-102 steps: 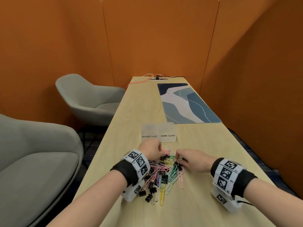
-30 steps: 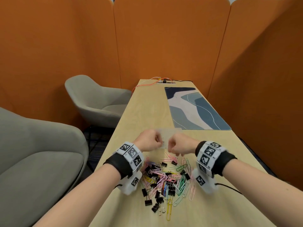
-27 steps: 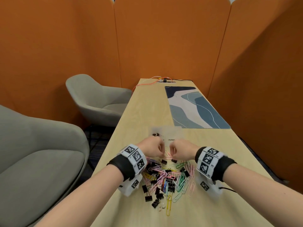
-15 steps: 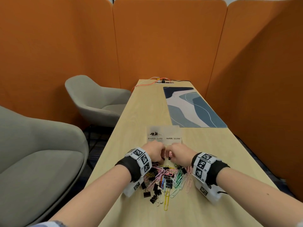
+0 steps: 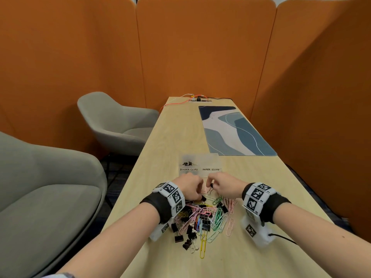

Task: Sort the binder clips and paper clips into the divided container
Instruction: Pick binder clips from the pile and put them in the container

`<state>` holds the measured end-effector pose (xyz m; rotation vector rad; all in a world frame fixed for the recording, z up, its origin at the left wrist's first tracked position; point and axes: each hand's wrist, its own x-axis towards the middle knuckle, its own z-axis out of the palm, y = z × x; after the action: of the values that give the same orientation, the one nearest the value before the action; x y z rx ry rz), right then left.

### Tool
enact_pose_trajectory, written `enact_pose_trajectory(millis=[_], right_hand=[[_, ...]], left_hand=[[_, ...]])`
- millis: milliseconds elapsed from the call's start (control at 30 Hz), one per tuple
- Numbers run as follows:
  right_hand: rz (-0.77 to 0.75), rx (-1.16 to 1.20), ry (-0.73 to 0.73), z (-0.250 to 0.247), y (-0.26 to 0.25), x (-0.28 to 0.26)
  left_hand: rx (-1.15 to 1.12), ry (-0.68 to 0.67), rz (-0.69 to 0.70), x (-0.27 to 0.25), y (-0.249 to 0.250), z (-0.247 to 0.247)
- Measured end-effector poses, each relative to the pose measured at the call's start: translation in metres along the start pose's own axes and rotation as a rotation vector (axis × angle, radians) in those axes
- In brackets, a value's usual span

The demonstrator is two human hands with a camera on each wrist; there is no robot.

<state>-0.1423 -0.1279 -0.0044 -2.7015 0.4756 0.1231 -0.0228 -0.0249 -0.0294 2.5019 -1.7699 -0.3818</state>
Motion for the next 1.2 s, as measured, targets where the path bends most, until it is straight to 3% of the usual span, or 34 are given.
enact_pose_trajectory(millis=[100, 233, 333, 500, 700, 767, 867, 1000, 1100, 1200], right_hand=[[0.046, 0.054, 0.069, 0.001, 0.004, -0.003], [0.197, 0.376, 0.150, 0.001, 0.017, -0.004], [0.254, 0.553, 0.142, -0.001, 0.025, -0.010], [0.356, 0.652, 0.071, -0.004, 0.031, -0.022], [0.438, 1.029, 0.040, -0.001, 0.024, -0.028], [0.400, 0.889, 0.021, 0.002, 0.023, -0.027], [0.231, 0.441, -0.022, 0.005, 0.020, -0.030], [0.066, 0.075, -0.025, 0.013, 0.017, -0.033], [0.048, 0.054, 0.006, 0.014, 0.014, -0.032], [0.093, 0.209, 0.012, 0.009, 0.014, -0.030]], left_hand=[[-0.033, 0.026, -0.014, 0.000, 0.002, 0.000], [-0.048, -0.001, 0.009, 0.002, 0.005, 0.000], [-0.032, 0.002, 0.043, 0.002, 0.005, -0.001], [-0.092, 0.047, 0.073, -0.001, 0.007, 0.000], [0.005, 0.049, 0.088, 0.003, 0.016, 0.001], [0.012, 0.059, 0.092, 0.003, 0.017, 0.000], [-0.034, 0.116, 0.095, 0.001, 0.015, -0.004], [-0.286, 0.248, 0.039, -0.003, 0.004, -0.011], [-0.519, 0.285, -0.017, -0.007, -0.003, -0.017], [-0.660, 0.317, -0.077, -0.013, -0.008, -0.023]])
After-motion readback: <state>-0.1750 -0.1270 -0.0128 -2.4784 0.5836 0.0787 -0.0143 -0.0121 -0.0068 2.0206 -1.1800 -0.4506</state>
